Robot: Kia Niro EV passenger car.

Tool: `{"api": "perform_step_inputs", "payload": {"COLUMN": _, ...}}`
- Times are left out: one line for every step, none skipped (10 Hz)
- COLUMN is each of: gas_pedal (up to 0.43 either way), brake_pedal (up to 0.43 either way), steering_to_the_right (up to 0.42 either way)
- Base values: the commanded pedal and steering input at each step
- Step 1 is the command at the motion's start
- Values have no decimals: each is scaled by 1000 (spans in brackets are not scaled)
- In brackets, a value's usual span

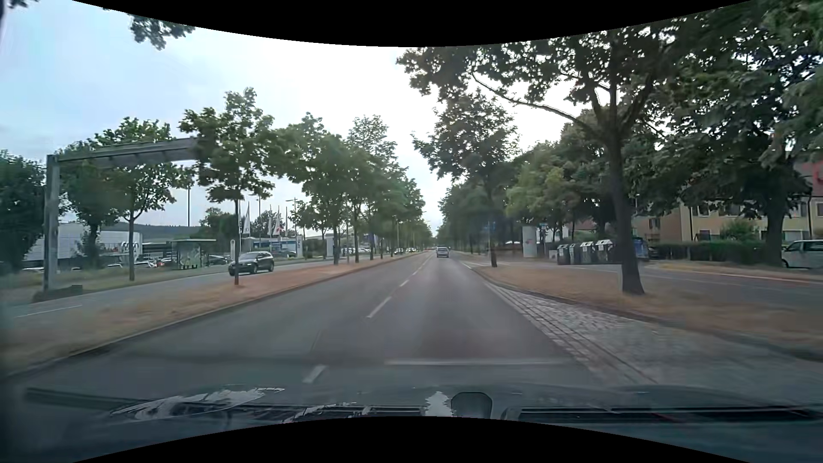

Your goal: Follow the waypoints while adhering to traffic rules and regulations

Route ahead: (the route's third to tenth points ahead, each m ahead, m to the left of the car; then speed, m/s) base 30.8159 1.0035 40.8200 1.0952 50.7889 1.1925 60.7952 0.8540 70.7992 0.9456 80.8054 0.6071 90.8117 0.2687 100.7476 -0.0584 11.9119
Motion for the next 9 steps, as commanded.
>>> {"api": "perform_step_inputs", "payload": {"gas_pedal": 98, "brake_pedal": 0, "steering_to_the_right": -2}}
{"api": "perform_step_inputs", "payload": {"gas_pedal": 98, "brake_pedal": 0, "steering_to_the_right": -1}}
{"api": "perform_step_inputs", "payload": {"gas_pedal": 98, "brake_pedal": 0, "steering_to_the_right": -1}}
{"api": "perform_step_inputs", "payload": {"gas_pedal": 98, "brake_pedal": 0, "steering_to_the_right": -2}}
{"api": "perform_step_inputs", "payload": {"gas_pedal": 98, "brake_pedal": 0, "steering_to_the_right": -1}}
{"api": "perform_step_inputs", "payload": {"gas_pedal": 98, "brake_pedal": 0, "steering_to_the_right": -1}}
{"api": "perform_step_inputs", "payload": {"gas_pedal": 98, "brake_pedal": 0, "steering_to_the_right": -2}}
{"api": "perform_step_inputs", "payload": {"gas_pedal": 98, "brake_pedal": 0, "steering_to_the_right": -1}}
{"api": "perform_step_inputs", "payload": {"gas_pedal": 98, "brake_pedal": 0, "steering_to_the_right": -1}}
